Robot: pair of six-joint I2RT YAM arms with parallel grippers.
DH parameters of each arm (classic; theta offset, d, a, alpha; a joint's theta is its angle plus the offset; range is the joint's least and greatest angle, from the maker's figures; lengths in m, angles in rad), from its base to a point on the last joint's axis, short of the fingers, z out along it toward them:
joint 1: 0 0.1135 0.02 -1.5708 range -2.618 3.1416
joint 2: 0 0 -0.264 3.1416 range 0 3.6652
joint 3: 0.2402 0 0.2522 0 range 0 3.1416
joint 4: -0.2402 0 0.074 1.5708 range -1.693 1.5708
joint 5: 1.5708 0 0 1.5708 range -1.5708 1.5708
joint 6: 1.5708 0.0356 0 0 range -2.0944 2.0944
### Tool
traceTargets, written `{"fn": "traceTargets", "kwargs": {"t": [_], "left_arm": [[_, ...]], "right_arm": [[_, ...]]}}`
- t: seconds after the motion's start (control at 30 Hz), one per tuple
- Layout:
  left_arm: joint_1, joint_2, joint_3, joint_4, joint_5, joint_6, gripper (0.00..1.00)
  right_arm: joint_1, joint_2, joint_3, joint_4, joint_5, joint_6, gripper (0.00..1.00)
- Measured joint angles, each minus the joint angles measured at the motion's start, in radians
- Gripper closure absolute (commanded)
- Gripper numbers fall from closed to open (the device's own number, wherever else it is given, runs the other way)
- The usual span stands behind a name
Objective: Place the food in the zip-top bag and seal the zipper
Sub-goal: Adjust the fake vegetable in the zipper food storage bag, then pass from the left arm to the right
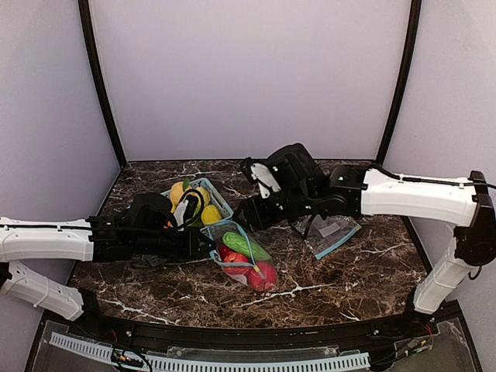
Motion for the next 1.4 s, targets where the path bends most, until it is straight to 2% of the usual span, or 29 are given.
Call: {"fn": "traceTargets", "kwargs": {"t": [0.1,0.3,0.5,0.67,0.8,1.1,1.27,1.33,1.4], "left_arm": [[0.0,0.001,0.0,0.0,0.0,0.0,0.99],[0.0,0.002,0.0,0.0,0.0,0.0,0.99],[0.0,0.006,0.0,0.0,0.0,0.0,0.99],[0.0,0.008,0.003,0.0,0.0,0.0,0.99],[0.001,0.015,0.011,-0.001,0.0,0.001,0.99],[0.013,0.028,0.037,-0.02,0.0,0.019,0.99],[0.024,0.068,0.12,-0.078,-0.016,0.053,0.99],[0.024,0.085,0.157,-0.105,-0.029,0.07,0.95],[0.024,0.098,0.183,-0.123,-0.038,0.085,0.82]], "right_arm": [[0.0,0.011,-0.026,-0.009,-0.016,0.012,0.53],[0.0,0.028,-0.042,-0.013,-0.057,0.021,0.6],[0.001,0.042,-0.042,-0.002,-0.098,0.024,0.78],[0.002,0.078,-0.042,-0.002,-0.122,0.031,0.84],[0.004,0.092,-0.04,-0.003,-0.137,0.037,1.0],[0.006,0.09,-0.039,-0.011,-0.127,0.037,1.0],[0.006,0.057,-0.039,-0.038,-0.077,0.048,1.0],[0.006,0.04,-0.039,-0.054,-0.053,0.056,1.0],[0.006,0.026,-0.039,-0.066,-0.03,0.065,1.0]]}}
